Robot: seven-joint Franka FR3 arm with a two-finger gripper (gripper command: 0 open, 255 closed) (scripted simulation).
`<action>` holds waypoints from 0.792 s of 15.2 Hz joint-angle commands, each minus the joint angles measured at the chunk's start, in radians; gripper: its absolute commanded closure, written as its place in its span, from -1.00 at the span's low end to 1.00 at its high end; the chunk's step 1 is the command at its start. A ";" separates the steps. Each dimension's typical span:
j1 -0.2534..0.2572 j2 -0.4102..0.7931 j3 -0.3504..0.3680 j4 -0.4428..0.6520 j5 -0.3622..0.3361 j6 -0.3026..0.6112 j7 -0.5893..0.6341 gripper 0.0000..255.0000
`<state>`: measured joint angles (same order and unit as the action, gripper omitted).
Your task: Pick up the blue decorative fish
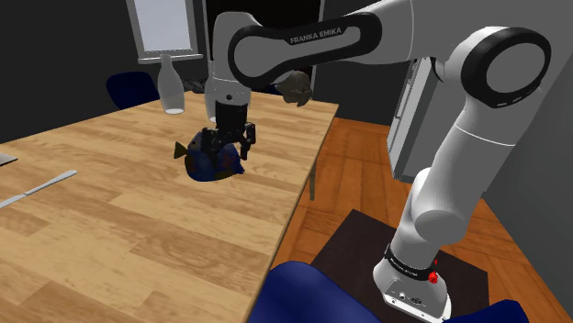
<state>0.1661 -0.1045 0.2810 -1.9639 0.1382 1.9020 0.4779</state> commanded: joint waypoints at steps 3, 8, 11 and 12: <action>-0.001 0.001 -0.001 -0.010 0.000 0.011 -0.003 1.00; -0.001 0.000 -0.001 -0.011 0.000 0.011 -0.003 1.00; -0.001 0.001 -0.001 -0.010 0.000 0.011 -0.003 1.00; -0.001 0.002 -0.001 -0.009 0.000 0.011 -0.003 1.00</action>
<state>0.1660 -0.1047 0.2811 -1.9729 0.1389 1.9122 0.4755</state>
